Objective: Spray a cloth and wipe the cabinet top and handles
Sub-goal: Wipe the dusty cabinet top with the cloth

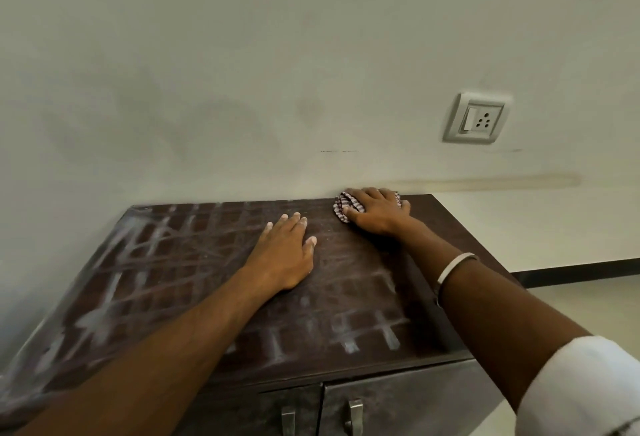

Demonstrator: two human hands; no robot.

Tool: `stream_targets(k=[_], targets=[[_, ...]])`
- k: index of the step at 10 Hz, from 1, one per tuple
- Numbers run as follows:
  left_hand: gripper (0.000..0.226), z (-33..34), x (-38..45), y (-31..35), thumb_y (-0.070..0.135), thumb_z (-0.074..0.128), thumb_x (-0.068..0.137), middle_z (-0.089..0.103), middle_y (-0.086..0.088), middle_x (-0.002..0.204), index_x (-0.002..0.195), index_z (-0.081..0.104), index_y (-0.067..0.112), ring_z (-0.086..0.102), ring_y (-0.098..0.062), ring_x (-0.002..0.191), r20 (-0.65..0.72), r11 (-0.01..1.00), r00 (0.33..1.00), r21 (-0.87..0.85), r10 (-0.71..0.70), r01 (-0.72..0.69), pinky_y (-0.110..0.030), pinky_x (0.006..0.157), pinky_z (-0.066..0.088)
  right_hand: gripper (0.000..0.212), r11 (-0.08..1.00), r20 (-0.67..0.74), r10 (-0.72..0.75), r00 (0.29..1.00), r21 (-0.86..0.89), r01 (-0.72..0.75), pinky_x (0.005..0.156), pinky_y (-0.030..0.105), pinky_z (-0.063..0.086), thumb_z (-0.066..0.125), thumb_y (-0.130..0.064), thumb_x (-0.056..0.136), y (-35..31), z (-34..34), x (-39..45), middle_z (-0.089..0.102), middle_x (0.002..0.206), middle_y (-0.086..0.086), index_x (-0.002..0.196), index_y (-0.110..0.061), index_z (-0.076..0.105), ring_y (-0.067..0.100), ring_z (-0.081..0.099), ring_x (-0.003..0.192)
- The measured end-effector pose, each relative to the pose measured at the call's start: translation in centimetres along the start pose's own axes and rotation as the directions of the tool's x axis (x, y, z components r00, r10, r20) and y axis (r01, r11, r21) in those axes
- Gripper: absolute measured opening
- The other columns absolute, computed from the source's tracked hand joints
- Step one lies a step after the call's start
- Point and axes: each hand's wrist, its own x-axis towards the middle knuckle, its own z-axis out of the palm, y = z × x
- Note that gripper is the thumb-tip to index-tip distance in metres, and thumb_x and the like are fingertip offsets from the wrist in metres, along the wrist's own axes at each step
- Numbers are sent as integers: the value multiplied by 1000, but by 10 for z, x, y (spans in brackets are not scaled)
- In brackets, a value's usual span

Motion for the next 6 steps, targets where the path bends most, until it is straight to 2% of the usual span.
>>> stream_targets(k=[2,3,4,5,6], targets=[[56,-1,0,-1,36,27,103,12,-3,162,153,19,12,6,-20,150,-4,1000,1000,-1,-10,10,-39,121,5,56,993,-13,-115,993,-6,114,114,61,3,33,-60,94,-18,10,-13,18,159,-11,147,-46,21,18,6,148],[56,-3,-3,-3,36,27,103,12,-3,162,153,19,12,6,-20,150,-1,1000,1000,4,-9,9,-39,122,5,56,992,-32,-128,991,-7,128,114,57,5,33,-61,94,-2,8,-19,21,158,-11,147,-45,24,16,9,147],[56,-3,-7,-3,36,26,103,11,-3,162,153,18,12,6,-20,150,8,1000,1000,7,-8,8,-39,122,4,56,999,-9,-52,999,13,52,114,59,2,31,-61,94,0,5,-14,19,159,-12,147,-47,22,17,5,148],[56,-3,-9,0,35,27,103,11,-4,162,153,18,11,6,-21,150,9,1000,1000,12,-4,3,-40,122,4,54,999,11,-42,999,34,41,114,61,-2,30,-61,94,-13,7,-14,15,159,-14,146,-49,21,18,1,148],[56,-1,-12,5,35,27,103,12,-4,162,153,19,11,6,-21,150,-1,1000,1000,16,-11,11,-40,121,5,55,993,-7,-119,993,28,119,113,60,-1,30,-61,94,-20,15,-28,17,158,-15,146,-49,21,16,3,148]])
